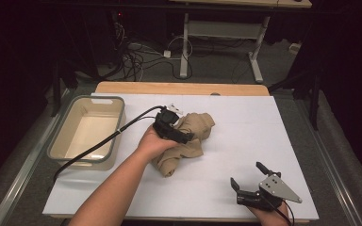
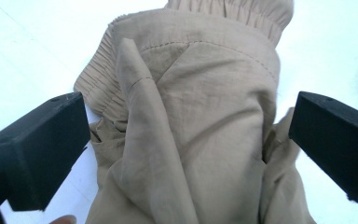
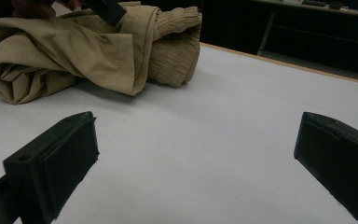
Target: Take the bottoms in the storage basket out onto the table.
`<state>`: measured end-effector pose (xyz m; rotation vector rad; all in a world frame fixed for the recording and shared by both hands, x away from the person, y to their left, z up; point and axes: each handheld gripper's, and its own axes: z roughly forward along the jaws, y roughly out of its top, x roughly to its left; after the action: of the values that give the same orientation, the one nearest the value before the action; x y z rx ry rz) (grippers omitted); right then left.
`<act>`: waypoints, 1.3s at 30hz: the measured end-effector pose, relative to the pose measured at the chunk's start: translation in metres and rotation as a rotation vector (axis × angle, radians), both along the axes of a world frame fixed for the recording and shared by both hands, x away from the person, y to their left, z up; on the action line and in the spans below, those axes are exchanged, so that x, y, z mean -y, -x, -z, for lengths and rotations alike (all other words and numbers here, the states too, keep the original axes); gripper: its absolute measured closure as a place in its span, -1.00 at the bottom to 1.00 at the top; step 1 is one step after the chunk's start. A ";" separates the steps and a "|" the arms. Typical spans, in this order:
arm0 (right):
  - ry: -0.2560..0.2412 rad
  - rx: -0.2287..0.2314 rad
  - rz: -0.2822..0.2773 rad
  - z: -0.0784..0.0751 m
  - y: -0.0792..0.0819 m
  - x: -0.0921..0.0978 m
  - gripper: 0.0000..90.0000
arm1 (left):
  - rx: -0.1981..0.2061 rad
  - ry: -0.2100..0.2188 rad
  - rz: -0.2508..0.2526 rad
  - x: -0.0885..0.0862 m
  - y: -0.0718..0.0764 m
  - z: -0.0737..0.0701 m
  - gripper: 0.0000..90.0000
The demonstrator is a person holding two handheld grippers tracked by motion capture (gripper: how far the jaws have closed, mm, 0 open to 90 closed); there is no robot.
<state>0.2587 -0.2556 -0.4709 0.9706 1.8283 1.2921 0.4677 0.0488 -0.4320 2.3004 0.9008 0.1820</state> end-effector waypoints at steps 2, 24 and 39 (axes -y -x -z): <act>0.000 -0.002 0.000 0.000 0.000 0.000 -0.99 | -0.004 0.020 0.002 -0.001 0.001 -0.002 -1.00; 0.007 -0.005 -0.002 0.002 0.000 0.002 -0.99 | 0.074 0.149 -0.046 -0.044 0.027 -0.010 -1.00; -0.001 -0.014 -0.006 0.002 0.002 -0.001 -0.99 | 0.206 0.266 -0.083 -0.081 0.064 0.003 -1.00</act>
<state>0.2568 -0.2547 -0.4733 0.9771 1.8428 1.2930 0.4036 0.1301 -0.4347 1.9612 0.8588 0.3101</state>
